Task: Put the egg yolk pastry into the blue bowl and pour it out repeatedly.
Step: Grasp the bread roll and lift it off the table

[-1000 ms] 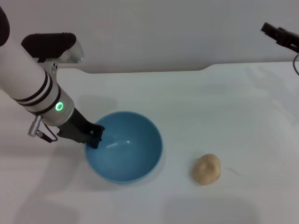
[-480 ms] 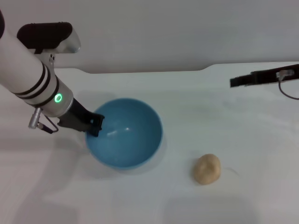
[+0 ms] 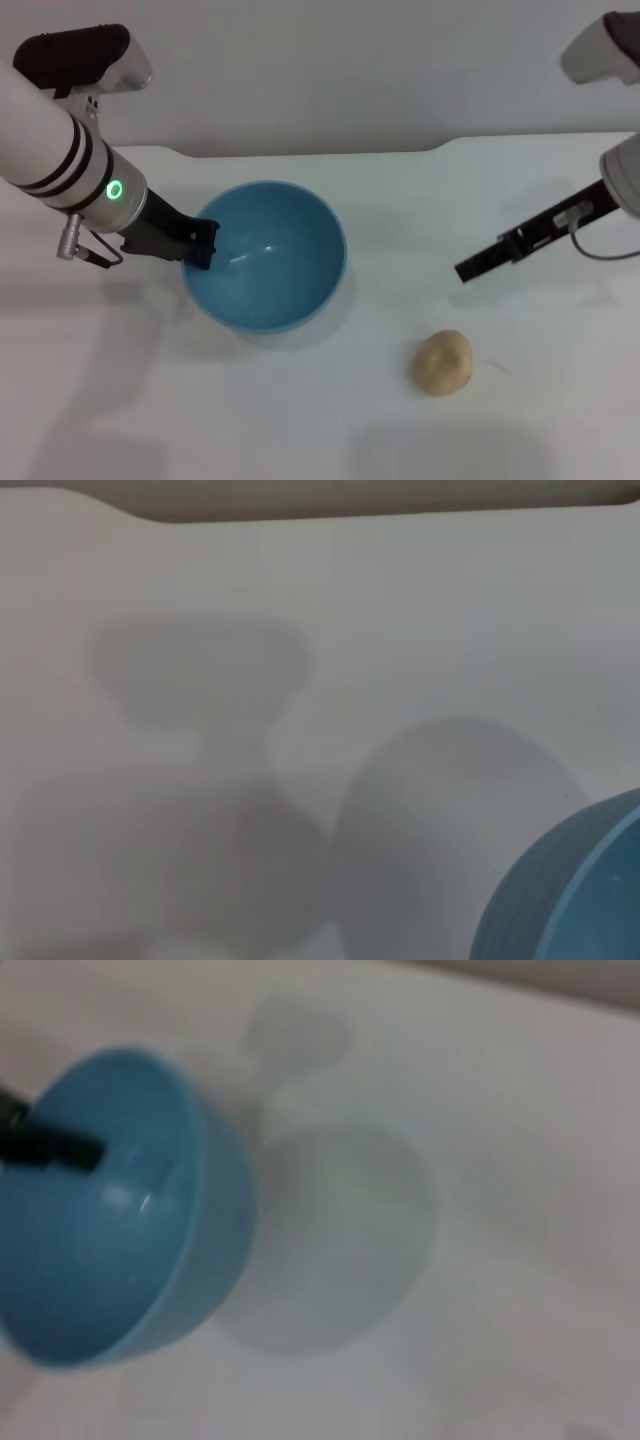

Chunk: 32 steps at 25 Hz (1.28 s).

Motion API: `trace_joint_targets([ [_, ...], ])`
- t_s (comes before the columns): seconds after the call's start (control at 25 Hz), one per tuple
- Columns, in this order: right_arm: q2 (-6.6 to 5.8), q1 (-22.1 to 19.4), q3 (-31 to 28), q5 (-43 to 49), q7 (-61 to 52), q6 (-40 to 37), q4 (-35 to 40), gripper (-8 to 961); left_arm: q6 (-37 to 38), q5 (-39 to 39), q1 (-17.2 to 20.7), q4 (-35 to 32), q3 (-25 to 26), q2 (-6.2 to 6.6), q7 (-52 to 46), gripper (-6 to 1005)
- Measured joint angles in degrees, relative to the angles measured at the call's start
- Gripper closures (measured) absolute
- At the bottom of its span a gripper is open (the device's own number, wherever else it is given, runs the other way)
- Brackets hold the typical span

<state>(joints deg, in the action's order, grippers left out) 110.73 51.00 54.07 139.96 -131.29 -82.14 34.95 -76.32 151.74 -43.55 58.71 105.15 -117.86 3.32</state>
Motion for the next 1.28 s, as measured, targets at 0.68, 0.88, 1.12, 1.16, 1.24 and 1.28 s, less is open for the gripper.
trace_joint_targets([
  [0.68, 6.50, 0.46, 5.00, 8.70, -5.13, 2.80, -0.36, 502, 2.97, -0.05, -0.02, 2.04, -0.74, -0.15, 0.57, 998],
  [0.88, 7.31, 0.90, 5.68, 9.28, -5.29, 5.29, -1.91, 519, 2.93, -0.05, 0.05, 2.21, -1.06, -0.22, 0.59, 998],
  [1.12, 7.40, 1.16, 5.70, 9.14, -5.29, 7.26, -4.50, 538, 2.85, -0.04, 0.20, 2.21, -1.09, -0.26, 0.25, 999],
  [1.16, 7.42, 1.16, 5.70, 9.14, -5.29, 7.43, -4.77, 542, 2.97, -0.04, 0.24, 2.21, -1.10, -0.27, 0.19, 999],
  [1.24, 7.47, 1.16, 5.70, 9.23, -5.29, 7.76, -5.43, 548, 3.41, -0.04, 0.33, 2.23, -1.10, -0.26, 0.14, 999],
  [1.28, 7.47, 1.13, 5.70, 9.29, -5.29, 7.85, -5.60, 552, 3.55, -0.04, 0.36, 2.25, -1.10, -0.26, 0.14, 998],
])
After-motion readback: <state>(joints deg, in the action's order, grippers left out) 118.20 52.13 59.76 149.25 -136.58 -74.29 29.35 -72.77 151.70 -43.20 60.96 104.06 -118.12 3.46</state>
